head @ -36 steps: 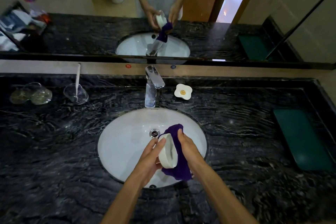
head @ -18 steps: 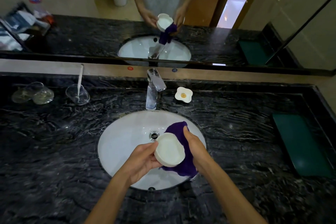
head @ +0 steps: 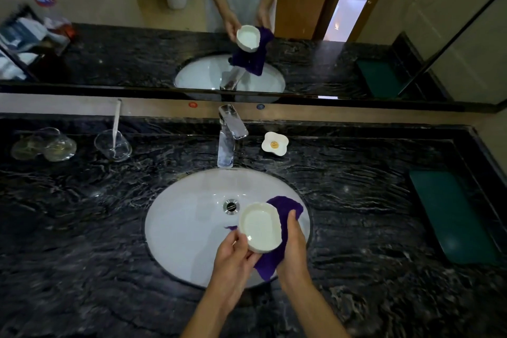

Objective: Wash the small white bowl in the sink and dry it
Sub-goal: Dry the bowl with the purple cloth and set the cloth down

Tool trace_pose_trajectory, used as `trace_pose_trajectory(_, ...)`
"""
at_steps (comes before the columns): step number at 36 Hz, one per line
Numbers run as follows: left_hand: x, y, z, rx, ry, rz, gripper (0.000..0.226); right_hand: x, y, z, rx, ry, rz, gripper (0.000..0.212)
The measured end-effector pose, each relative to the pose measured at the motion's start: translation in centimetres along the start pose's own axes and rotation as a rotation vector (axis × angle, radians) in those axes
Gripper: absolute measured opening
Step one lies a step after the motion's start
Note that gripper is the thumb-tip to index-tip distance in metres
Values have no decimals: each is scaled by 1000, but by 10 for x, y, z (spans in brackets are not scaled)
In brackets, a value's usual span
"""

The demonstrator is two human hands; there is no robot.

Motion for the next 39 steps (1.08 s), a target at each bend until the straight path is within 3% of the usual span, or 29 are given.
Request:
trace_pose_trajectory(1, 1, 0, 1, 43, 1, 4, 41, 4, -3, 2, 1, 32, 10, 61)
trace_pose_trajectory(4, -1, -1, 8, 185, -55, 46, 89, 20, -9, 5, 11, 173, 5, 53)
trace_pose_trajectory(6, -6, -1, 11, 260, -108, 95, 102, 30, -12, 2, 62, 302, -1, 53)
trace_pose_trajectory(12, -35, -4, 14, 348, -209, 301, 86, 54, -15, -18, 227, 564, 1, 54)
trace_pose_trajectory(18, -49, -7, 10, 462, -322, 289, 66, 52, -7, -36, 348, 623, -49, 53)
trace_pose_trajectory(32, -5, 9, 8, 218, 33, 118, 89, 15, -2, 4, 66, 156, -56, 68)
trace_pose_trajectory(39, 2, 10, -9, 22, 148, 30, 49, 6, 19, 2, 0, 50, 54, 51)
Point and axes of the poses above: each hand's wrist, its own y-axis away from the middle knuckle, its own z-axis out of the back of the hand, x = y × z, the point moved 7 cm from there along -y, towards the middle knuckle, and after that the axes turned 10 degrees about -y, right-handed, at the moved point
